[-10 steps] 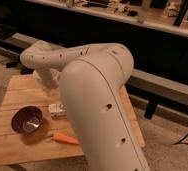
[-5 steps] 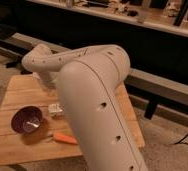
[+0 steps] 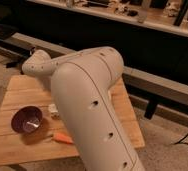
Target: Stand the bottle upright
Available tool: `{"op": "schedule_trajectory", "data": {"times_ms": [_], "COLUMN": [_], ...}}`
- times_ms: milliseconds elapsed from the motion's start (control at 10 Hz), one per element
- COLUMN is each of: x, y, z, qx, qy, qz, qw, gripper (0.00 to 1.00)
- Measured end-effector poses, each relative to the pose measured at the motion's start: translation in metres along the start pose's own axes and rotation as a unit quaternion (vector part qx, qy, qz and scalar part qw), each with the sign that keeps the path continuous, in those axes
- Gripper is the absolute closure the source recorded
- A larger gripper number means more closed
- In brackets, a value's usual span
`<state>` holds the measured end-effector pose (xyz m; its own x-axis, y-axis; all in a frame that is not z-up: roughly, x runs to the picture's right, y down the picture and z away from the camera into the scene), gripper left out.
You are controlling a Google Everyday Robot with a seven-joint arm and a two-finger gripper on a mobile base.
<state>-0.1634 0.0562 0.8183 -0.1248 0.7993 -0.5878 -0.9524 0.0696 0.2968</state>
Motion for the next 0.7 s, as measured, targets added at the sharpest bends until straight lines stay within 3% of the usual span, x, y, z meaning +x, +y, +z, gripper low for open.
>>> {"op": "schedule_trajectory", "data": {"times_ms": [400, 700], "x": [0.013, 0.036], "y": [-0.01, -0.023], "z": [0.008, 0.003], "qx": [0.023, 0.036], "qy": [0.01, 0.037], "qz": [-0.023, -0.042], "qw": [0.9994, 0.9978], "gripper": [0.2, 0.2]}}
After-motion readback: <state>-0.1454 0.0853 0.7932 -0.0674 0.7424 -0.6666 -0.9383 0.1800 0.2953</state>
